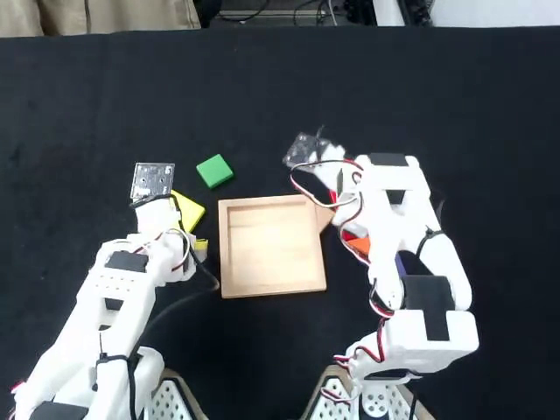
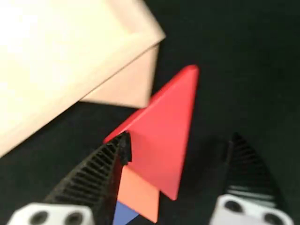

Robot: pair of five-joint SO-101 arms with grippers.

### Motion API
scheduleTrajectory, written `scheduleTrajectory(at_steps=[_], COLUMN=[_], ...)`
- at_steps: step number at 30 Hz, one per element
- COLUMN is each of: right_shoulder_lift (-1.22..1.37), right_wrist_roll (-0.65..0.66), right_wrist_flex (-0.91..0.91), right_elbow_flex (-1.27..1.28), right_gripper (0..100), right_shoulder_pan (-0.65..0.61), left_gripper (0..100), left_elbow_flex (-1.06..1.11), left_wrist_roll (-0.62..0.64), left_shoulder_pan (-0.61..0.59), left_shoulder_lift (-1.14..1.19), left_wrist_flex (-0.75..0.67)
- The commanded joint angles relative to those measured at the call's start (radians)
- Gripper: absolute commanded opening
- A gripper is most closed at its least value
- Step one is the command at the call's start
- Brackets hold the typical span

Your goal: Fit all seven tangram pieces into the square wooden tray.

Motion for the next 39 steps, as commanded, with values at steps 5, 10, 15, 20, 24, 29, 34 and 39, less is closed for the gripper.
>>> scheduleTrajectory(at_steps=[5,10,15,20,24,29,34,39], right_shoulder_lift=[-0.002,0.022,0.093,0.104,0.105,0.119,0.133,0.12], right_wrist_roll=[0.084,0.08,-0.003,-0.011,-0.006,-0.006,-0.006,-0.009], right_wrist_flex=[0.075,0.058,-0.023,-0.018,-0.037,-0.037,-0.037,-0.032], right_elbow_flex=[-0.028,-0.019,-0.033,-0.064,-0.064,-0.065,-0.07,-0.107], right_gripper=[35.5,35.5,35.5,35.4,35.3,26.3,12.9,7.9], right_shoulder_pan=[0.003,-0.003,-0.003,-0.009,-0.003,-0.003,-0.008,0.0], left_gripper=[25,25,25,25,25,25,25,25], left_elbow_flex=[-0.062,-0.062,-0.062,-0.062,-0.062,-0.062,-0.062,-0.062], left_wrist_roll=[-0.006,-0.006,-0.003,-0.003,-0.005,-0.005,-0.006,-0.008], left_shoulder_pan=[0.012,0.01,0.005,0.005,0.005,0.004,0.004,0.004], left_shoulder_lift=[-0.006,-0.005,-0.005,-0.005,-0.005,-0.005,-0.005,-0.005], left_wrist_flex=[-0.014,-0.015,-0.015,-0.015,-0.015,-0.015,-0.015,-0.015])
